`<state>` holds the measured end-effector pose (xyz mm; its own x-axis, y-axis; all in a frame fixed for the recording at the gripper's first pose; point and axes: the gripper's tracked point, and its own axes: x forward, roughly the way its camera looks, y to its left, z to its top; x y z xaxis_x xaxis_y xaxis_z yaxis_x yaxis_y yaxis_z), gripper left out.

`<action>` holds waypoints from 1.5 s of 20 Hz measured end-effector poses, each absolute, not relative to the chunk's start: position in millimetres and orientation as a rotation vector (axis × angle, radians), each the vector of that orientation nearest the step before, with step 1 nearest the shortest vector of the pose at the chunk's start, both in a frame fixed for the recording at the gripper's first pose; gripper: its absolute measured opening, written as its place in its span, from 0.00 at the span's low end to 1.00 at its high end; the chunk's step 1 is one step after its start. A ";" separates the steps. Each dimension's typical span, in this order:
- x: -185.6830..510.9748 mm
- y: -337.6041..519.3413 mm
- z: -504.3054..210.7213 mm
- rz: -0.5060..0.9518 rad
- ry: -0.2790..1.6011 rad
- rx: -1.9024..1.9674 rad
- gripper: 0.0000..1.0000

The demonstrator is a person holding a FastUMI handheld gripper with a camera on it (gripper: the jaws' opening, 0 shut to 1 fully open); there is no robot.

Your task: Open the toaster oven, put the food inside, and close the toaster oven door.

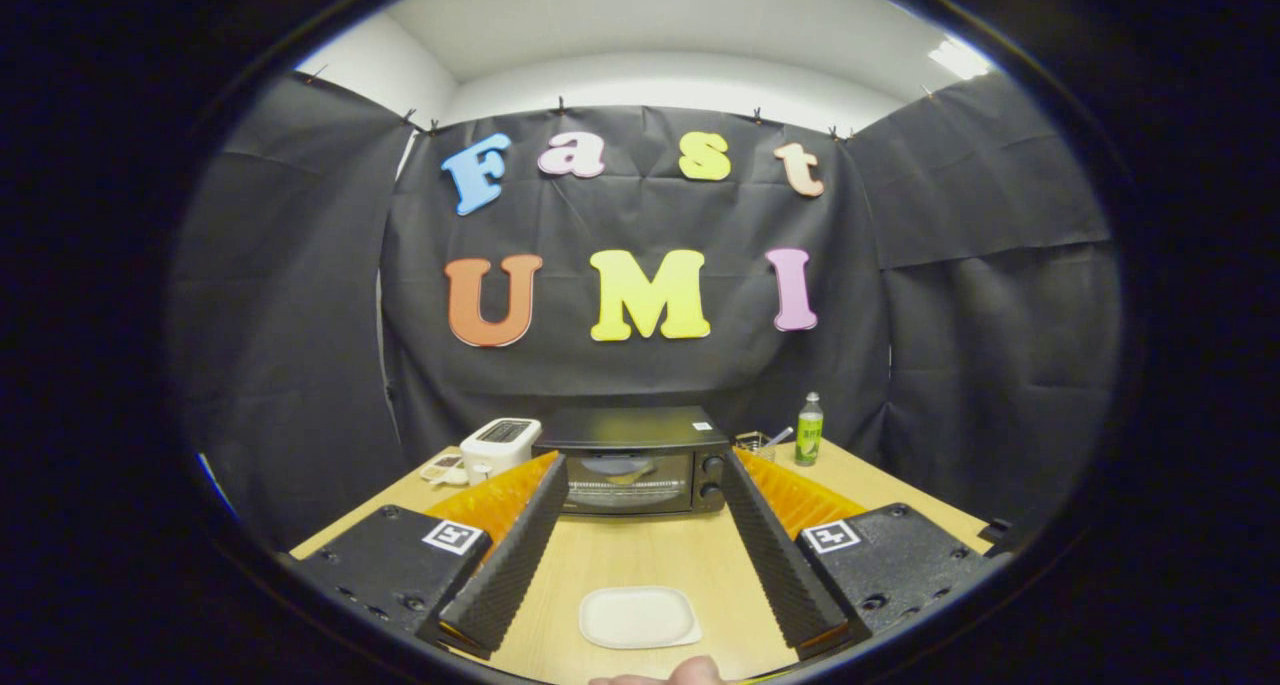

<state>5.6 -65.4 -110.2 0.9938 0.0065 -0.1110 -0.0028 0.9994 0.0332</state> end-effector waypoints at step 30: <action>14.6 -50.1 -136.0 0.007 0.152 0.053 1.00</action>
